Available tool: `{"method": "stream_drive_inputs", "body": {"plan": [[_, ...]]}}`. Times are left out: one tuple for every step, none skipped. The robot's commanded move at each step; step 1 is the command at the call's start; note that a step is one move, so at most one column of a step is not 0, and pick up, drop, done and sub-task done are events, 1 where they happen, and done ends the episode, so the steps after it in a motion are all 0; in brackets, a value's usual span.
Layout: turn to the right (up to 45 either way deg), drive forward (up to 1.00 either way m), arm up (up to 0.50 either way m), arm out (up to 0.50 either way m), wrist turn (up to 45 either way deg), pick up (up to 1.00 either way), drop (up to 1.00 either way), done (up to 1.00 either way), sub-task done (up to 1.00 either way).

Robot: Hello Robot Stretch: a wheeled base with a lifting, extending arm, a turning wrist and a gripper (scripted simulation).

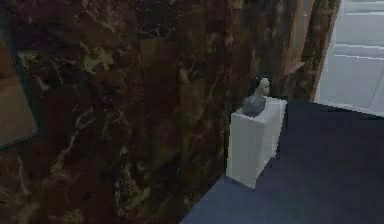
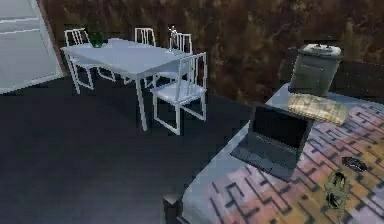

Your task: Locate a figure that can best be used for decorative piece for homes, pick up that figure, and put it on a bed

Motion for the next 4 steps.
{"method": "stream_drive_inputs", "body": {"plan": [[39.0,0.00,0.00,0.00,0.0,0.00,0.00,0.00,0.00],[0.0,1.00,0.00,0.00,0.0,0.00,0.00,0.00,0.00],[-45.0,0.00,0.00,0.00,0.0,0.00,0.00,0.00,0.00],[-45.0,0.00,0.00,0.00,0.0,0.00,0.00,0.00,0.00]]}}
